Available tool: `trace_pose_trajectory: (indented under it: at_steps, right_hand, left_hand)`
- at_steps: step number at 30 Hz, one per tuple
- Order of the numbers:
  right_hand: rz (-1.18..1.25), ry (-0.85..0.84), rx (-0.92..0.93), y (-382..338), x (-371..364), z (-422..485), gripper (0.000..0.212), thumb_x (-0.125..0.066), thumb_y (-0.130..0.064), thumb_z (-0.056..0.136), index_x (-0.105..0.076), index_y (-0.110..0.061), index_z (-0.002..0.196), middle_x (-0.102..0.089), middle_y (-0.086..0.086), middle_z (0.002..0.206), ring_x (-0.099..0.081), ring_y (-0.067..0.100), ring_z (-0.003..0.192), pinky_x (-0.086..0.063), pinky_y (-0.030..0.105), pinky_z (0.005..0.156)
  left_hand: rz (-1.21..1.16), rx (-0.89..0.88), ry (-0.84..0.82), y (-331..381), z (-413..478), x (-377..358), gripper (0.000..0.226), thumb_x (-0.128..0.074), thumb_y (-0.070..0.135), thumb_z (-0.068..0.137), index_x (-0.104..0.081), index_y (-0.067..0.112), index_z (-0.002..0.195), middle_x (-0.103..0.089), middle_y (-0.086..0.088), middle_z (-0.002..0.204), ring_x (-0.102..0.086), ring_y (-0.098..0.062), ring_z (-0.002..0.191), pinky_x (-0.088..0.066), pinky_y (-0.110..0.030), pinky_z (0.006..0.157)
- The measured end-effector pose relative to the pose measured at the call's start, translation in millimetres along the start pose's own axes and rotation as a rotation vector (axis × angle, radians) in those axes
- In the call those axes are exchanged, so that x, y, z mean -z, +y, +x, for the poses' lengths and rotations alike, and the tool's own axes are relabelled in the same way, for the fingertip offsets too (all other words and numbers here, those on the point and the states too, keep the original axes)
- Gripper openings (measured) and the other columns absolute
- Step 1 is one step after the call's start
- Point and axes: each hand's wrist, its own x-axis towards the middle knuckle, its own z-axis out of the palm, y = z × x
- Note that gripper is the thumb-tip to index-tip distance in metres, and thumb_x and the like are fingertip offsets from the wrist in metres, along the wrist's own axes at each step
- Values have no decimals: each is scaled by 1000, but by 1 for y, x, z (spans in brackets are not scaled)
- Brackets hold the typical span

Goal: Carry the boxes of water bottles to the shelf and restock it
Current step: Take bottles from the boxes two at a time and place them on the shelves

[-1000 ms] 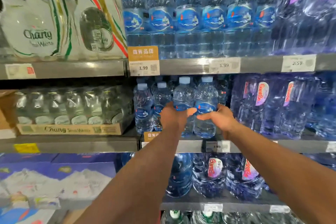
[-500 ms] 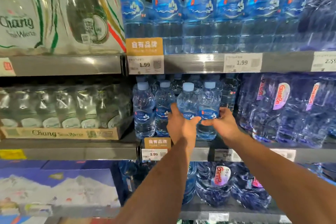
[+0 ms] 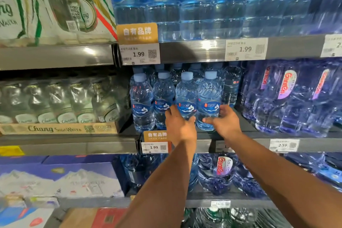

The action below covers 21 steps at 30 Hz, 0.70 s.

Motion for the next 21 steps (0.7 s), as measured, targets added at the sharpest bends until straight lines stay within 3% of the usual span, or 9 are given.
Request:
trace_pose_trajectory:
  at_steps: [6, 9, 12, 16, 20, 21]
  right_hand:
    - [-51, -3, -7, -7, -2, -2, 54, -82, -12, 72, -57, -10, 120, -59, -2, 102, -56, 15, 91, -44, 25, 80]
    - [-193, 4, 4, -10, -2, 0, 58, -84, -21, 71, -57, -6, 120, -65, 4, 112, -62, 22, 101, -49, 28, 87]
    - [-477, -83, -14, -18, -1, -7, 51, -76, -30, 78, -55, -3, 117, -63, 13, 116, -61, 27, 106, -47, 28, 82]
    - [-706, -173, 24, -29, 10, -24, 45, -60, -29, 88, -53, -2, 123, -60, 17, 121, -59, 30, 108, -48, 31, 87]
    - [-894, -309, 125, -39, 23, -48, 38, -57, -21, 87, -56, -4, 121, -60, 15, 122, -59, 30, 108, -48, 32, 84]
    - [-948, -339, 153, -41, 24, -57, 40, -57, -21, 86, -55, -5, 124, -57, 14, 125, -57, 30, 112, -47, 32, 86]
  left_hand:
    - [-32, 4, 8, -4, 7, -4, 68, -74, 29, 79, -40, 10, 134, -48, -8, 134, -52, -29, 120, -46, -39, 94]
    - [-53, 20, 5, -1, 7, -2, 64, -74, 27, 80, -41, 9, 131, -51, -10, 129, -53, -30, 117, -46, -41, 91]
    - [-52, 42, -25, 2, 4, 7, 54, -66, 20, 85, -40, 9, 131, -52, -11, 130, -56, -32, 112, -46, -39, 83]
    - [166, 21, -125, 5, -7, 26, 44, -59, 24, 89, -42, 14, 129, -57, -8, 122, -60, -29, 106, -45, -33, 73]
    - [269, 57, -335, 16, -26, 48, 43, -59, 38, 78, -57, 10, 111, -58, -19, 122, -55, -38, 117, -45, -38, 88]
    - [415, 64, -358, 20, -37, 58, 39, -56, 37, 82, -60, 10, 111, -60, -16, 122, -56, -35, 118, -45, -37, 90]
